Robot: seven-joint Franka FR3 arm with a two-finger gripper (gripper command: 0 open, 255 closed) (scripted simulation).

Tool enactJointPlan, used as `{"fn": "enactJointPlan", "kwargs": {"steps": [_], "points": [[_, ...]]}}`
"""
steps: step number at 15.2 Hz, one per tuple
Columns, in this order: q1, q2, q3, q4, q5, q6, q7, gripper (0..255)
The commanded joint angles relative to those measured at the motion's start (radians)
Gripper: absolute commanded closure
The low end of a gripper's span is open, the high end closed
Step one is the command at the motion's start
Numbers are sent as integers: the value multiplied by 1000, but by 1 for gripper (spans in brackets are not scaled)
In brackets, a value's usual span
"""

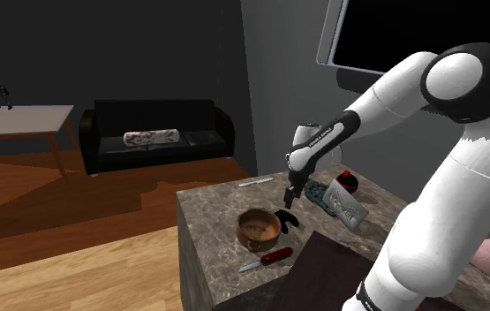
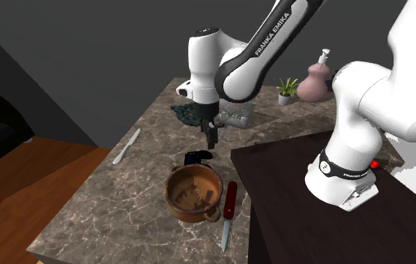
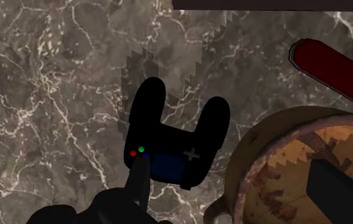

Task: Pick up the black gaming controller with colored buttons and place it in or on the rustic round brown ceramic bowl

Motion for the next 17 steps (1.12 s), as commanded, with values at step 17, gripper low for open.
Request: {"fn": "enactJointPlan", "kwargs": {"steps": [17], "points": [[-164, 494, 131, 152, 355, 310, -362, 0]]}}
